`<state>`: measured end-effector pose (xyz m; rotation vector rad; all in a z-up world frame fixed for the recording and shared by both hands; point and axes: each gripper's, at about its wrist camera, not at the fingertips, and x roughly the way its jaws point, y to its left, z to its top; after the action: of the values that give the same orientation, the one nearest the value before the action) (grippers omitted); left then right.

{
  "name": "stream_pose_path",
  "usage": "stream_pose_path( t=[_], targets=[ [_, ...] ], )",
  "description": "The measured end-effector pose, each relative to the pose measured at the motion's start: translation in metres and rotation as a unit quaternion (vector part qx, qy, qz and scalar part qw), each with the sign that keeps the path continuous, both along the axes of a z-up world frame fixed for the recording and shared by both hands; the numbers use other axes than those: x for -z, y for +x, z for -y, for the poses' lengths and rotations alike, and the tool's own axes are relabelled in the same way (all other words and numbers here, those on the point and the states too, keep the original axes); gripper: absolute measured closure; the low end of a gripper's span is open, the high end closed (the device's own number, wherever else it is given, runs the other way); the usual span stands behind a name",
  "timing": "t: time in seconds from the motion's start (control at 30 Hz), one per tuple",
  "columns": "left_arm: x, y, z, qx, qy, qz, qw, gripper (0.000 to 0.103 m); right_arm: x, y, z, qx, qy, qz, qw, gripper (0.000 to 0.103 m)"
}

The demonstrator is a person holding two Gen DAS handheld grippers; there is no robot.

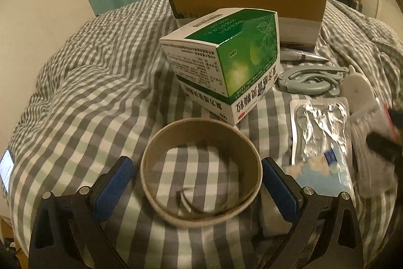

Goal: Organize objects
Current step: 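Grasp the clear cotton-swab cup with the right tool while the left tool grasps the brown tape roll, then carry the cup with the right tool into the box while the left tool drops the tape roll in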

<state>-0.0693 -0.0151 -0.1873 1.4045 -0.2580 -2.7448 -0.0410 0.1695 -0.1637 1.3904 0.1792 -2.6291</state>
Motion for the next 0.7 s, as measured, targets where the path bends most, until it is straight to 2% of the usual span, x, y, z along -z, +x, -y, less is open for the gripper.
stream_pose_path(
  t=[0.07,0.1,0.2,0.37,0.47,0.53,0.6,0.7],
  targets=[
    [0.003,-0.005,-0.001,-0.002,0.002,0.005,1.0000,0.007,0.005,0.001,0.003,-0.005,0.009,0.002,1.000,0.039],
    [0.005,-0.008,-0.003,0.002,0.003,0.010,0.9999,0.017,0.004,0.001,0.002,-0.005,0.008,0.001,1.000,0.040],
    [0.003,-0.004,-0.003,0.007,0.006,0.003,1.0000,0.018,-0.003,0.004,-0.002,0.002,-0.008,-0.008,1.000,0.040],
    [-0.012,0.002,0.003,0.007,0.037,-0.019,0.9991,0.018,-0.027,0.006,-0.005,-0.001,-0.023,-0.040,0.999,0.041],
    [-0.029,0.007,0.004,0.005,0.042,-0.047,0.9980,0.018,-0.048,0.005,-0.006,-0.008,-0.032,-0.067,0.997,0.041],
    [-0.045,0.007,0.007,-0.001,0.059,-0.065,0.9961,0.018,-0.066,0.003,-0.009,-0.010,-0.040,-0.085,0.995,0.041],
    [-0.063,0.007,0.009,-0.003,0.080,-0.087,0.9930,0.018,-0.085,0.002,-0.012,-0.014,-0.054,-0.106,0.993,0.041],
    [-0.091,0.004,0.008,-0.003,0.088,-0.124,0.9884,0.018,-0.112,-0.006,-0.016,-0.024,-0.061,-0.133,0.989,0.041]
  ],
)
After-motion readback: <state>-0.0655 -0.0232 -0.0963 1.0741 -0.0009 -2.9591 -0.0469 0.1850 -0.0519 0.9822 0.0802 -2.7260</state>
